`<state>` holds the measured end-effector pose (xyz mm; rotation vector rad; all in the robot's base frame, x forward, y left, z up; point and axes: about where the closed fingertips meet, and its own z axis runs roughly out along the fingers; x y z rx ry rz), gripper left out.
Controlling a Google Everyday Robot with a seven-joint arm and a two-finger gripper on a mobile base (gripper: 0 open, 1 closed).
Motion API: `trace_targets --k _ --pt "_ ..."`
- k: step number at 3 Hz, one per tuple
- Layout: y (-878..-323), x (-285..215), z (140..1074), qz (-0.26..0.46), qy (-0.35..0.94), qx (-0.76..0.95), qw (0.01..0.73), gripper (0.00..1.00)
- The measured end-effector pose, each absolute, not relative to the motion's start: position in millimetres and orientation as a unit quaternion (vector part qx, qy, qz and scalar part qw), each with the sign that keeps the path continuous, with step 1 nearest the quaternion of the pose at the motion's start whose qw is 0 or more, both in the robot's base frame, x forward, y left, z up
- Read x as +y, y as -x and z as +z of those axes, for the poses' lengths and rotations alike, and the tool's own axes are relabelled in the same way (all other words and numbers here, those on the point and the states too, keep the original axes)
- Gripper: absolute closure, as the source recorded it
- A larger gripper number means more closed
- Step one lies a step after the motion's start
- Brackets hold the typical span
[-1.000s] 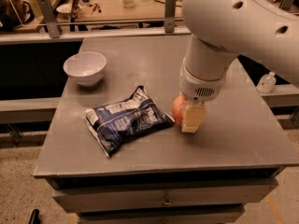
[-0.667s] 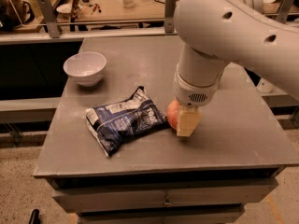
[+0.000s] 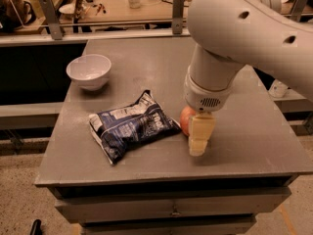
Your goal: Move apple near blue chip bag
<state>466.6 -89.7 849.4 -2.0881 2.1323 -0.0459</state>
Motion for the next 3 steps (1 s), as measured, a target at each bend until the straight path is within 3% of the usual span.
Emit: trace_targets --k 3 --pt "-456 -162 869 0.021 0.679 0.722 0.134 0.0"
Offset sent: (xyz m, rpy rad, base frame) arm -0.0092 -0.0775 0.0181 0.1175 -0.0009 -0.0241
